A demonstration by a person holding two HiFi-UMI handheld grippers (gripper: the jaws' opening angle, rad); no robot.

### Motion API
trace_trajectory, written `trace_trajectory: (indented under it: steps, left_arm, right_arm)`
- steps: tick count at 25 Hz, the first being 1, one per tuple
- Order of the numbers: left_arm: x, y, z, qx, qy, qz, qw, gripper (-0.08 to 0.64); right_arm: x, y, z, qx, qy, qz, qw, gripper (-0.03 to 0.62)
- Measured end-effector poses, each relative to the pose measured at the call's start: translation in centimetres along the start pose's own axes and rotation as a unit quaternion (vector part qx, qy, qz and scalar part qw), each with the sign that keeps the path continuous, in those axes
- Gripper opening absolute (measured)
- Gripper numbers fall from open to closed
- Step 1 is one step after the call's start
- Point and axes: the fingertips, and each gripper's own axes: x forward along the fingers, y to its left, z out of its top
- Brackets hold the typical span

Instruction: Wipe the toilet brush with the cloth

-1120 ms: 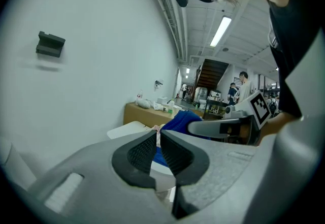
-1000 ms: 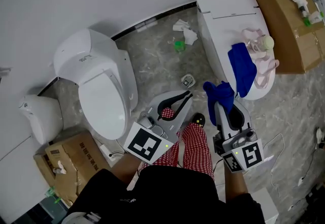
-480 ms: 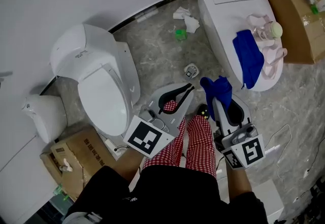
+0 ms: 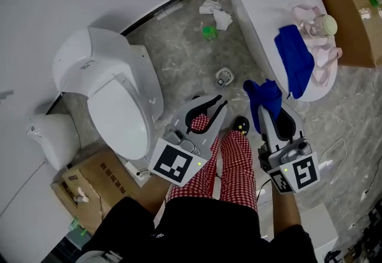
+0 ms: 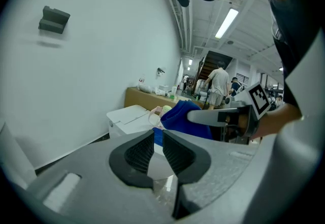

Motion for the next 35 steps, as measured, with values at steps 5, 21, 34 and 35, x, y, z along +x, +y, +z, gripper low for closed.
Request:
trace_trajectory:
  steps: [5,21,34,35]
  left_arm:
    - [1.0,-0.1,-1.7,-0.007,0.012,-0.007,0.9999,0.052]
    - [3.5,1.1,-5.9,0.003,0.028,-0.021,0.9994,0.072]
    - [5.4,3.3,-9.5,0.009,0.057,-0.012,0.9982,0.095]
    - [5.6,3.5,-9.8,0.012,0.06,-0.012,0.9981,0.101]
  right_arm:
    - [0.6,-0.6,-1.5,0.002,0.01,0.0,1.0,0.064]
    - [2.3,-2.3,-5.4,0.031,0.017,-0.018,0.999,0.064]
    - [3.8,-3.8,-8.3,0.034,0.038,-0.026,0.998,0.064]
    - [3.8,-4.0,-8.5,0.033,0.041,-0.028,0.998,0.064]
